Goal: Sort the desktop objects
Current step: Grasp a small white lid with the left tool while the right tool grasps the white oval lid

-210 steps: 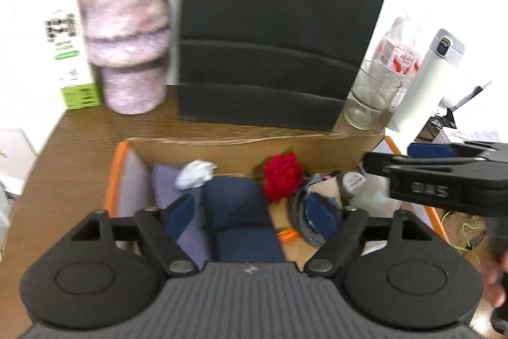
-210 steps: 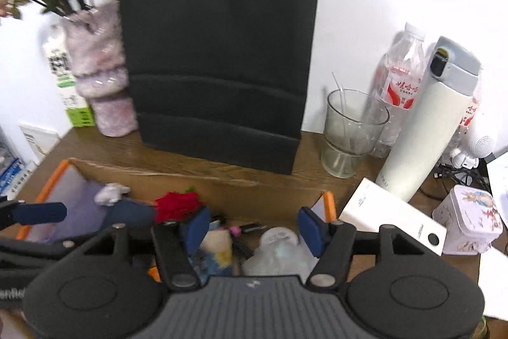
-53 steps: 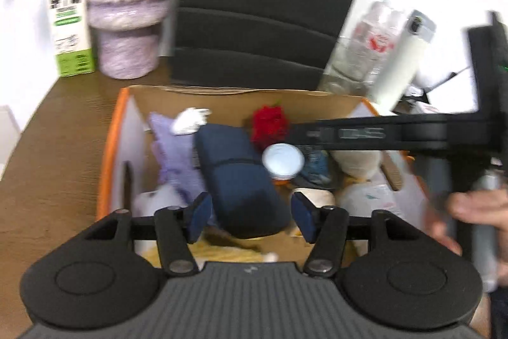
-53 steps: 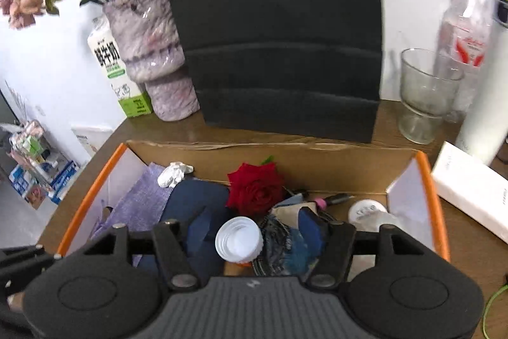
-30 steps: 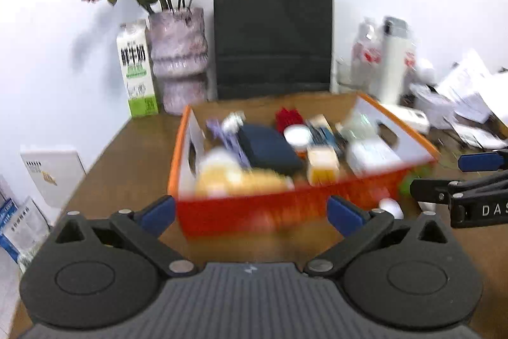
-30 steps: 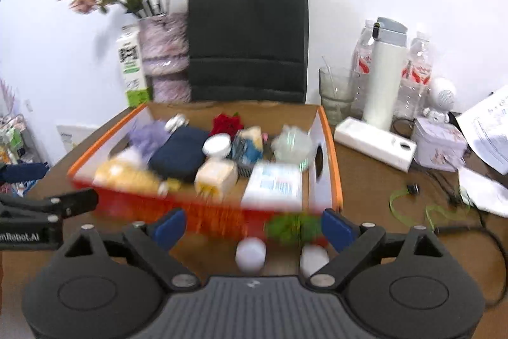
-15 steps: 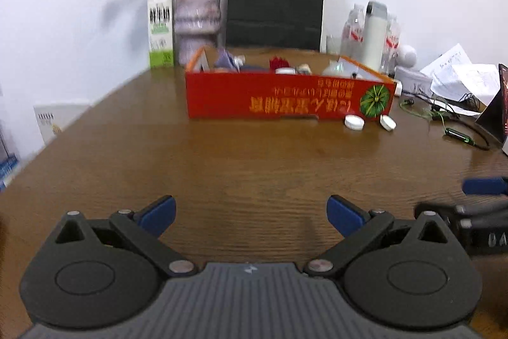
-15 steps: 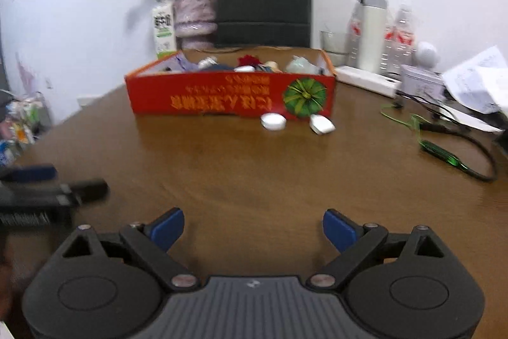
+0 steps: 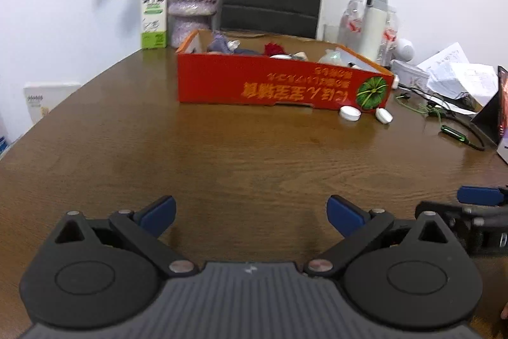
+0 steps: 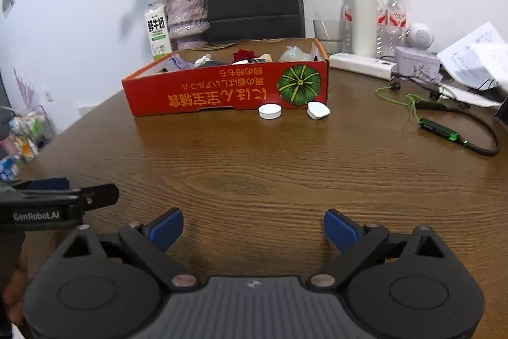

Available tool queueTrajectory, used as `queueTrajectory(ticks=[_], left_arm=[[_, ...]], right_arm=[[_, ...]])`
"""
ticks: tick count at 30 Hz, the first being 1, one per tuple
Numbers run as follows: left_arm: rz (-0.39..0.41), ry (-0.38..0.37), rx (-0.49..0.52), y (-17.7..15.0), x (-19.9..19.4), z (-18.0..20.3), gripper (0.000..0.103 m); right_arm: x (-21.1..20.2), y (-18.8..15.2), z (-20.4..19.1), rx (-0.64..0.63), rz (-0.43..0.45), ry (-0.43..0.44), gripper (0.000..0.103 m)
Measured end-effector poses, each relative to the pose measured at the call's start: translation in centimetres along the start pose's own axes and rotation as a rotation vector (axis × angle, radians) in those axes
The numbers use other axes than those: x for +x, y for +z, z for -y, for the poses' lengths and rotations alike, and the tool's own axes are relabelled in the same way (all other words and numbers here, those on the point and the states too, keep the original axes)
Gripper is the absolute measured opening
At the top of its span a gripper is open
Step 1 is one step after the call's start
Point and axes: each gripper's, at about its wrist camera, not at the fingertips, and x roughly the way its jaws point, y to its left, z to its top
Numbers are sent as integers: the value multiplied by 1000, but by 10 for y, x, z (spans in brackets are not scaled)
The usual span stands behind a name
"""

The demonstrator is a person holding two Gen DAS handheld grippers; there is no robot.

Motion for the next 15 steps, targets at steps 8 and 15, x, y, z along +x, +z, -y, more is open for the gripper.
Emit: queueTrajectory(ticks=[8, 15], left_arm=[[62, -172, 175, 49, 43, 45, 100], [4, -272, 227, 89, 108, 82, 78]], right_arm=[[57, 66, 54, 20, -6, -20, 64], [129, 111, 74, -26, -55, -14, 28]])
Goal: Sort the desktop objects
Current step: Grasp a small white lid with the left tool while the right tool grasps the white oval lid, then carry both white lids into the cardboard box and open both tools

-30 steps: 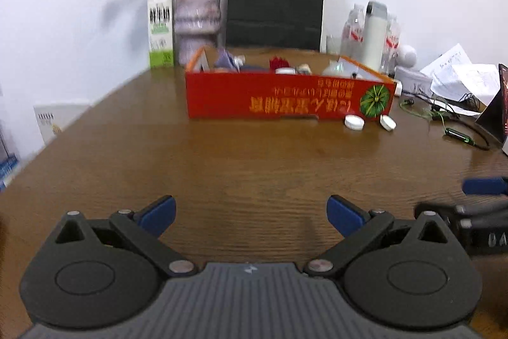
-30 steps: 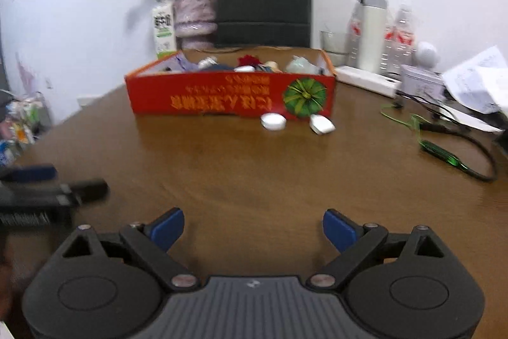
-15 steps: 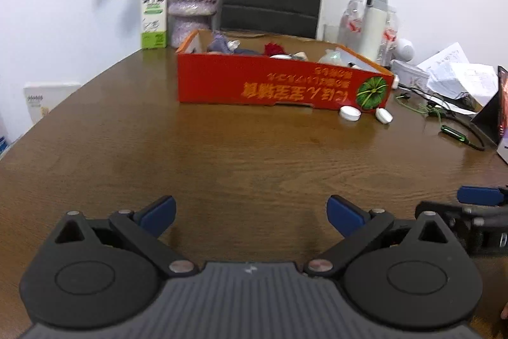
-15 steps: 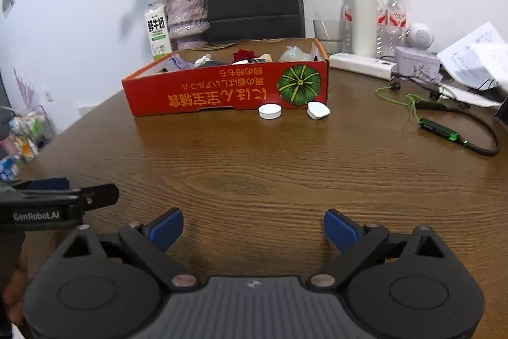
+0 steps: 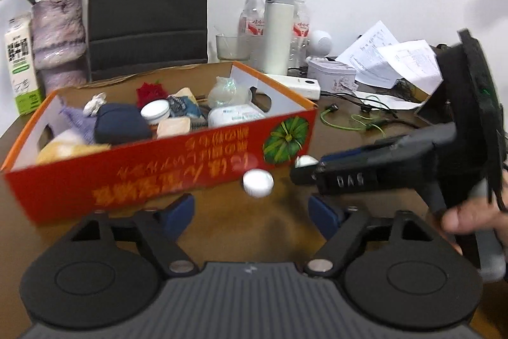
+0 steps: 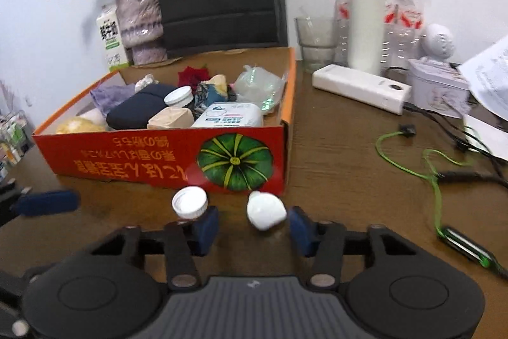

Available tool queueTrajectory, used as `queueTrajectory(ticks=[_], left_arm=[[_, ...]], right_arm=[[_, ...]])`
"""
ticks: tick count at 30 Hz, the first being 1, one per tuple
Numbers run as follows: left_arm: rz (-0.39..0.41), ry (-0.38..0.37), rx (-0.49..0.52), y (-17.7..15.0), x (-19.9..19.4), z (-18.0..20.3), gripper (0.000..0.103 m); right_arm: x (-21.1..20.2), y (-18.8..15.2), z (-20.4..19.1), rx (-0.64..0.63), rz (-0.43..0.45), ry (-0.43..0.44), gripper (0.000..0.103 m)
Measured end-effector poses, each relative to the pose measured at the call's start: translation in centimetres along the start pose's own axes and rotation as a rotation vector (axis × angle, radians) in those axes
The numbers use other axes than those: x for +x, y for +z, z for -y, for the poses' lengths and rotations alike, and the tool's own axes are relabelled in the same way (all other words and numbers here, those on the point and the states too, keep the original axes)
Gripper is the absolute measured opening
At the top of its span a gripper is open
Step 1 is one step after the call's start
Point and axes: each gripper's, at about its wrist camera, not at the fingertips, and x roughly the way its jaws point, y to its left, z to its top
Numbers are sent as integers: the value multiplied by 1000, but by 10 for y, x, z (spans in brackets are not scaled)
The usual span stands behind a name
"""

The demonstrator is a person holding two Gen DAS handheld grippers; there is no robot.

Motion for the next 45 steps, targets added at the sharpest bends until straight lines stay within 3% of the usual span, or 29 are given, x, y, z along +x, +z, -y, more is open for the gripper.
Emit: queueTrajectory(ticks=[2, 5, 8, 9, 13, 21, 23, 29, 31, 38, 45], left_arm=[[-16, -4, -15, 5, 15, -3, 78], [-46, -16, -36, 8, 35, -4, 76], [-72, -15, -22, 10, 52, 0, 59], [-79, -7, -23, 11, 56, 1, 49], [-104, 13, -44, 11, 65, -3, 29], [-74, 39, -42, -2, 21, -4, 29], [-59, 52, -64, -9, 2, -8, 29], [-60, 116, -125, -31, -38, -24, 29], [-60, 138, -144, -36, -50, -31, 29], [-10, 206, -155, -56, -110, -42, 29], [1, 188, -168, -76, -141, -39, 29]], right_arm=[[5, -2, 4, -5, 4, 14, 21], [-1, -7, 16, 8, 26, 15, 21], [-6, -10, 30, 68, 39, 47, 21], [-7, -11, 31, 71, 41, 45, 21], [-11, -12, 26, 37, 38, 63, 21], [-8, -10, 11, -23, 31, 19, 29], [-2, -7, 9, -19, 18, 38, 29], [9, -4, -7, -83, 25, -25, 29], [8, -6, -11, -104, 26, -37, 23], [-26, -28, -36, -81, 17, -9, 22], [-90, -71, -86, -80, 49, 81, 22]])
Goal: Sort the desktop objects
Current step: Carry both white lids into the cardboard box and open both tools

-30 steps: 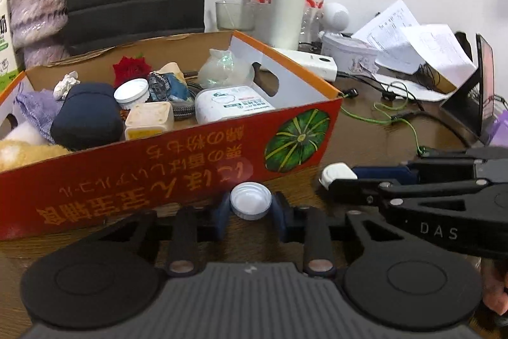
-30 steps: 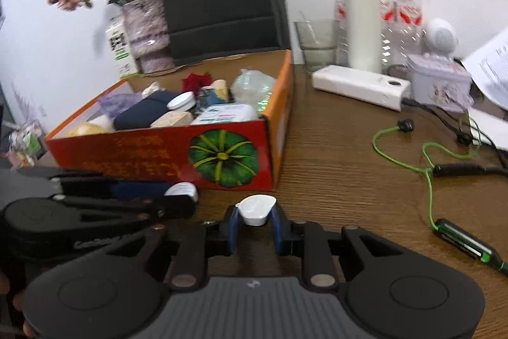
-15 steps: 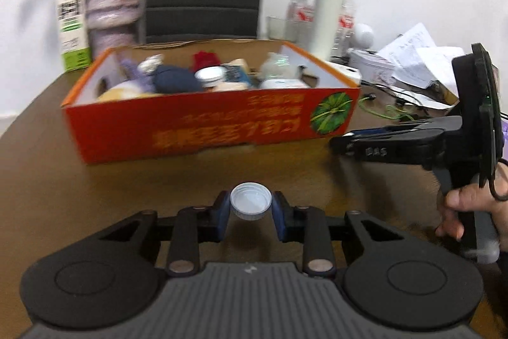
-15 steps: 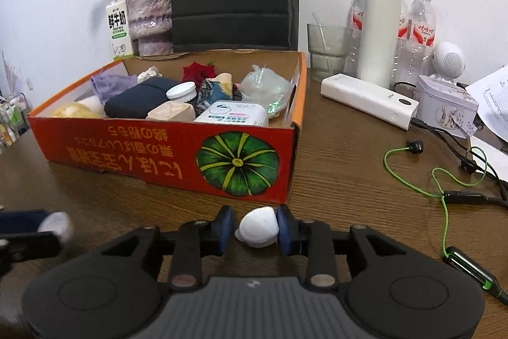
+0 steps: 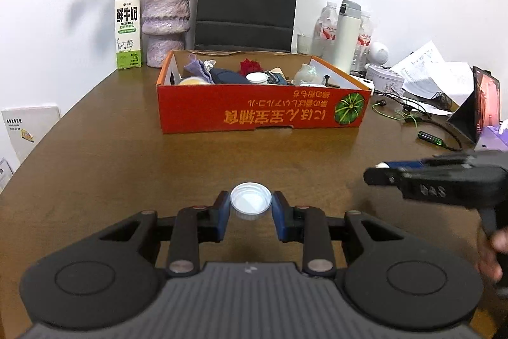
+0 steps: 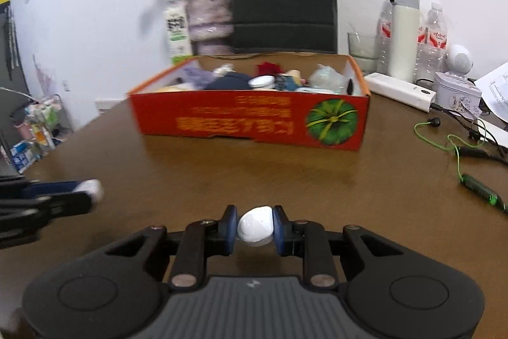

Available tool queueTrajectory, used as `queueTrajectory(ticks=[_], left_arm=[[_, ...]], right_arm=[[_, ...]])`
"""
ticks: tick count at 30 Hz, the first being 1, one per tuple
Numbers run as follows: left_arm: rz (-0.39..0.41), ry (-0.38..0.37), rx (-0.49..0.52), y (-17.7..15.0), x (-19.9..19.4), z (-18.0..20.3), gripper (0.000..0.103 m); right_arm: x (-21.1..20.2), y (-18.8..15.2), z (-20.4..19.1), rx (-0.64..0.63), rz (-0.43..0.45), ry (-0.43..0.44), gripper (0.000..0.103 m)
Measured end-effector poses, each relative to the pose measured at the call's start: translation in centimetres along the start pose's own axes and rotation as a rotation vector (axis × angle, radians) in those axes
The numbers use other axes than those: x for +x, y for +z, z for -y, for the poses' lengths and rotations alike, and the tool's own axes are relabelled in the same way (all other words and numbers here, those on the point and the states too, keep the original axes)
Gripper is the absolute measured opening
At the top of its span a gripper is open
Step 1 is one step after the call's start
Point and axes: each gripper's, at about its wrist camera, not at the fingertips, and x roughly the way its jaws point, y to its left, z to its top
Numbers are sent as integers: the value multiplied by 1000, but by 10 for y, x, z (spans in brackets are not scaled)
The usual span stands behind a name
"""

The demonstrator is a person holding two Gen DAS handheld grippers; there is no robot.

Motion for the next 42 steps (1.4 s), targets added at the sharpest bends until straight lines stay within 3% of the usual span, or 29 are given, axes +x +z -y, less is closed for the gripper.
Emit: queueTrajectory(ticks=[13, 18, 23, 27, 31, 35, 37, 42], left_arm=[[26, -77, 6, -20, -36, 14, 29], [59, -94, 0, -4, -37, 8, 29], [122, -111, -5, 43, -21, -9, 29], [133, -137, -6, 99, 12, -23, 29], [67, -165, -3, 151, 70, -27, 29], [-72, -163, -31, 171, 138, -24, 29], [-132, -194, -68, 172, 162, -23, 29], [-171, -183, -64, 172, 187, -22, 34]], right_arm=[[-67, -31, -40, -23, 16, 24, 22], [-72, -18, -37, -13, 64, 53, 22], [-62, 25, -20, 6, 118, 73, 22], [-41, 78, -5, 6, 153, 95, 22], [7, 133, 15, 59, 116, 107, 22], [76, 169, 32, 93, 18, 23, 22], [111, 177, 44, 154, -55, 37, 22], [150, 176, 51, 181, -132, 3, 26]])
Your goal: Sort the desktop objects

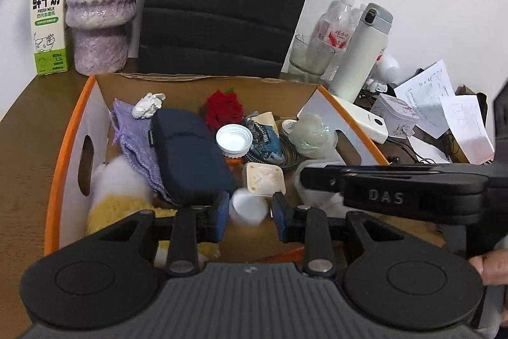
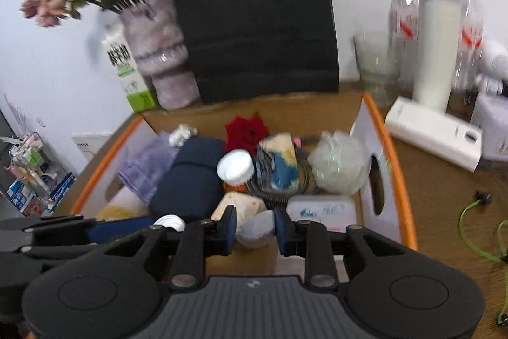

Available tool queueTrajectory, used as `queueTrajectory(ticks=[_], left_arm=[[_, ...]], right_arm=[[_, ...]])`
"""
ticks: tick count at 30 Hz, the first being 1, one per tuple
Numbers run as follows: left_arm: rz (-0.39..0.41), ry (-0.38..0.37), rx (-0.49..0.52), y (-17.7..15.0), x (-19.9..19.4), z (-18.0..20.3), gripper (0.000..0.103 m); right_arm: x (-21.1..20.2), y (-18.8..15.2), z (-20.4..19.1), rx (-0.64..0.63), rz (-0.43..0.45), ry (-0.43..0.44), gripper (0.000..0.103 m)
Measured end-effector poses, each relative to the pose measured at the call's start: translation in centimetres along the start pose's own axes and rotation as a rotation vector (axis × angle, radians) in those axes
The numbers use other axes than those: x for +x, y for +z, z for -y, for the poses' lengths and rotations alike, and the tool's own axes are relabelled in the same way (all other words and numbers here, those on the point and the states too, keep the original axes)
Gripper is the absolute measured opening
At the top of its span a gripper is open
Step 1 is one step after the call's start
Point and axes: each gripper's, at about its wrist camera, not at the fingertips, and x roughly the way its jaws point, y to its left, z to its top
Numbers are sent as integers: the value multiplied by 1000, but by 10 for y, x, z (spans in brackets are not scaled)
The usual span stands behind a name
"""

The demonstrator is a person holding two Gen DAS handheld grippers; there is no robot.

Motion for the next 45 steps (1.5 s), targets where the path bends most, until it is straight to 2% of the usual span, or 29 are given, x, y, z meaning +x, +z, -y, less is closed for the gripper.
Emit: queueTrajectory(ticks=[3, 6, 8, 9, 10, 11, 12, 13, 15, 17, 18, 19, 20, 21, 23, 25, 28, 35, 37, 39, 42, 45], left_arm=[[25, 3, 0, 4, -8, -3, 43], [51, 23, -20, 18, -18, -9, 43], [75, 64, -50, 31, -27, -14, 46], [97, 94, -57, 37, -31, -17, 54], [134, 142, -57, 40, -35, -19, 67], [157, 197, -52, 40, -37, -18, 73], [169, 250, -48, 36, -38, -18, 75], [163, 285, -54, 31, -39, -19, 75], [139, 290, -86, 14, -41, -20, 79], [156, 303, -94, -5, -52, -14, 83], [178, 305, -90, -13, -60, -10, 89], [206, 299, -84, -22, -69, -6, 99], [241, 289, -76, -34, -81, -1, 103], [268, 280, -65, -44, -91, 3, 103], [280, 267, -24, -66, -106, 12, 103], [271, 273, -11, -88, -117, 16, 103], [237, 288, -24, -123, -127, 15, 103], [129, 329, 38, -188, -124, 16, 103], [116, 325, 29, -196, -124, 15, 103], [103, 328, 16, -202, -121, 15, 103], [81, 326, 18, -204, -116, 15, 103], [96, 346, 3, -204, -116, 14, 103]], right_arm=[[-1, 3, 4, 15, 15, 8, 29], [-9, 13, 5, 14, 49, -8, 37], [-15, 23, 2, 7, 68, -18, 39], [-17, 29, 0, -5, 78, -34, 44], [-18, 33, -2, -17, 88, -54, 47], [-20, 34, -4, -31, 103, -77, 56], [-22, 32, -7, -53, 113, -96, 60], [-24, 28, -10, -71, 120, -102, 60], [-29, 12, -12, -103, 142, -81, 61], [-35, -5, -14, -119, 157, -76, 61], [-41, -15, -17, -130, 175, -82, 61], [-48, -24, -19, -134, 196, -88, 61], [-55, -33, -22, -138, 220, -87, 65], [-64, -44, -25, -142, 243, -84, 75], [-79, -67, -30, -155, 276, -82, 88], [-88, -89, -35, -172, 278, -80, 88], [-94, -118, -37, -156, 223, -82, 88], [-103, -182, -36, -90, 140, -111, 88], [-106, -195, -38, -94, 134, -115, 89], [-108, -205, -41, -90, 125, -129, 95], [-109, -215, -43, -84, 117, -133, 95], [-105, -220, -45, -89, 104, -143, 95]])
